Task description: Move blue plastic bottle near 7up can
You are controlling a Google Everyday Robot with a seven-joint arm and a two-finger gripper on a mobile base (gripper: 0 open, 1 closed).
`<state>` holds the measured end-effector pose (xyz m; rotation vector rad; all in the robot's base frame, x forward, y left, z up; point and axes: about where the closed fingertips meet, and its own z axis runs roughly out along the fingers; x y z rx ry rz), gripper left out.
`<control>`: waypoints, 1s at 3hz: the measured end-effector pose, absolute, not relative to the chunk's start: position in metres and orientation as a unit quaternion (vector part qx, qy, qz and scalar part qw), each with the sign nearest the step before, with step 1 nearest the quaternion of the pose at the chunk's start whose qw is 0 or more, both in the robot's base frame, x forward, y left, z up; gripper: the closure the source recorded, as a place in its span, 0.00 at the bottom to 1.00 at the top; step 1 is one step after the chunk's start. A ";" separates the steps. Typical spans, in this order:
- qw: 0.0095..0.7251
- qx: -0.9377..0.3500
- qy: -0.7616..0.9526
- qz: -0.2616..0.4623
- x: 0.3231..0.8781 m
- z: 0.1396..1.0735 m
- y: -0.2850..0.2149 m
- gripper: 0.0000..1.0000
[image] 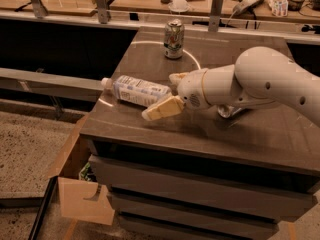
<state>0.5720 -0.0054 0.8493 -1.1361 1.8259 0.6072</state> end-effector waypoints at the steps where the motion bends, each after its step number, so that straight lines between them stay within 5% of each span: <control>1: 0.438 -0.466 0.727 0.248 0.580 0.845 0.004 0.48; 3: 0.446 -0.418 0.783 0.111 0.625 0.852 -0.056 1.00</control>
Offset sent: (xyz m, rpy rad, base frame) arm 0.0452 -0.0329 -0.0014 -0.1059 -0.0331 -0.1259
